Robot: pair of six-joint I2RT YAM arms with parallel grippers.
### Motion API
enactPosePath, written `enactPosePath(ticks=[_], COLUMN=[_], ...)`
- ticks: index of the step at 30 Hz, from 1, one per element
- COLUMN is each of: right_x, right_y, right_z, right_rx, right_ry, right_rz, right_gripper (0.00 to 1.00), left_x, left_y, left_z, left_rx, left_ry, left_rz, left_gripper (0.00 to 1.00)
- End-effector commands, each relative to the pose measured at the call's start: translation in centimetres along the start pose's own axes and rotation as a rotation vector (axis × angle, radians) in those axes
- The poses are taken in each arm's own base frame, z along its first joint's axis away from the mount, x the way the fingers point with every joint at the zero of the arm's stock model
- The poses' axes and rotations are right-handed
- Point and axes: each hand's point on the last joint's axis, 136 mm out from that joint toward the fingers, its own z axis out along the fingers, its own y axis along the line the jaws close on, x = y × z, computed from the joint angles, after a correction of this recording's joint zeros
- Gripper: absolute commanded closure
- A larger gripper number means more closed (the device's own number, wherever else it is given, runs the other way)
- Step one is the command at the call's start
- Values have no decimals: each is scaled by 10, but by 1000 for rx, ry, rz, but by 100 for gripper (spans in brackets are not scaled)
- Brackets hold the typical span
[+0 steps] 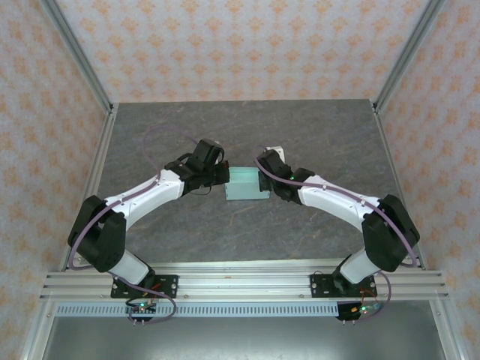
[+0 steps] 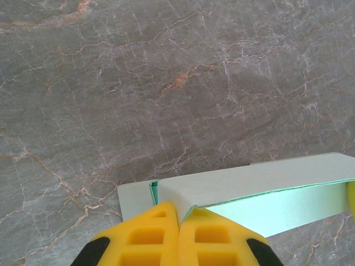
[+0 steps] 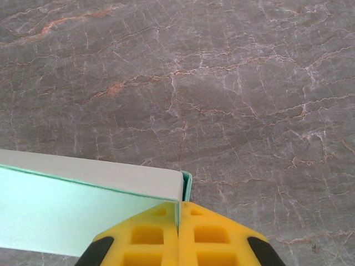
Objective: Fold the paper box
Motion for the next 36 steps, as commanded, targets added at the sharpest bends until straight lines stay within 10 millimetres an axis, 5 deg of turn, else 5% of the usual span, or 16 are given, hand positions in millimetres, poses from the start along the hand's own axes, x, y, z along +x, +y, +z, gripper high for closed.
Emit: enactPosePath(ticks=[1, 13, 20, 26, 31, 36], right_x=[23, 25, 20, 22, 26, 23], right_y=[3, 1, -4, -7, -9, -12], right_z=[5, 6, 1, 3, 6, 3], right_rx=[-4, 4, 24, 35, 31, 36], right_ry=[57, 59, 37, 24, 4, -19], right_rz=[-24, -26, -31, -25, -20, -18], right_gripper=[100, 100, 100, 100, 100, 100], left_x=[0, -1, 6, 25, 36, 22], left_y=[-16, -13, 27, 40, 43, 34], left_z=[3, 4, -2, 7, 11, -8], left_rx=[75, 60, -126, -175, -160, -123], left_ry=[-8, -8, -56, -73, -105, -170], left_rz=[-52, -49, 59, 133, 143, 141], left_gripper=[100, 100, 100, 99, 91, 75])
